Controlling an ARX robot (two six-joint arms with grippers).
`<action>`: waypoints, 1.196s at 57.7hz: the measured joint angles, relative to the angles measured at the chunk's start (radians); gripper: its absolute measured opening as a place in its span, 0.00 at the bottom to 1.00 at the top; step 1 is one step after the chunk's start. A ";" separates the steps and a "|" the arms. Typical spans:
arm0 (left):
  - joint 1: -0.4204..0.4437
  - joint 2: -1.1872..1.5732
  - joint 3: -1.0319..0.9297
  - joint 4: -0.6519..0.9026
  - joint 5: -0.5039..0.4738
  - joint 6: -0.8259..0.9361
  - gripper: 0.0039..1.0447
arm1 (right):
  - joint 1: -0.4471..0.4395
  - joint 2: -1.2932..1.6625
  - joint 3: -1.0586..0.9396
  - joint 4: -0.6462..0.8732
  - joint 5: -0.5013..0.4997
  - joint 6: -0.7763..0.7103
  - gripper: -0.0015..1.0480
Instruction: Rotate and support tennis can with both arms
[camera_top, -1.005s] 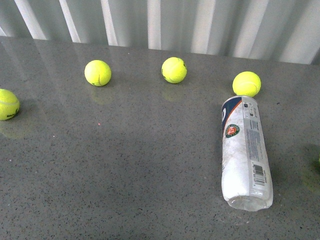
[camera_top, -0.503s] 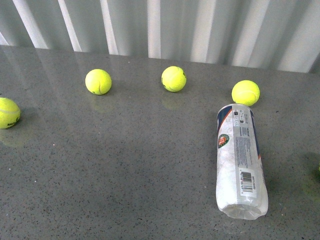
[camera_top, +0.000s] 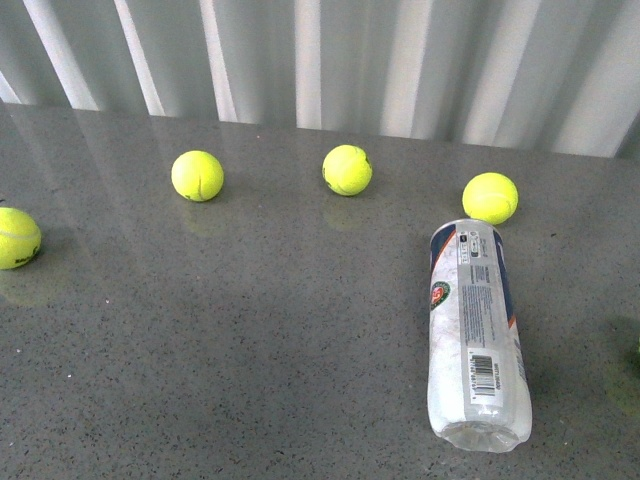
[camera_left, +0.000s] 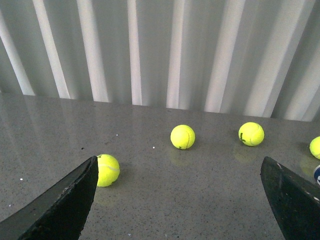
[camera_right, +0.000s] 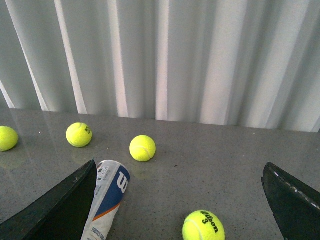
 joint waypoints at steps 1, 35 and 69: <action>0.000 0.000 0.000 0.000 0.000 0.000 0.94 | 0.000 0.001 0.000 -0.002 -0.002 -0.001 0.93; 0.000 0.000 0.000 0.000 0.000 0.000 0.94 | -0.001 1.540 0.858 -0.098 -0.013 0.424 0.93; 0.000 0.000 0.000 0.000 0.000 0.000 0.94 | 0.192 1.974 1.066 -0.107 -0.169 0.559 0.93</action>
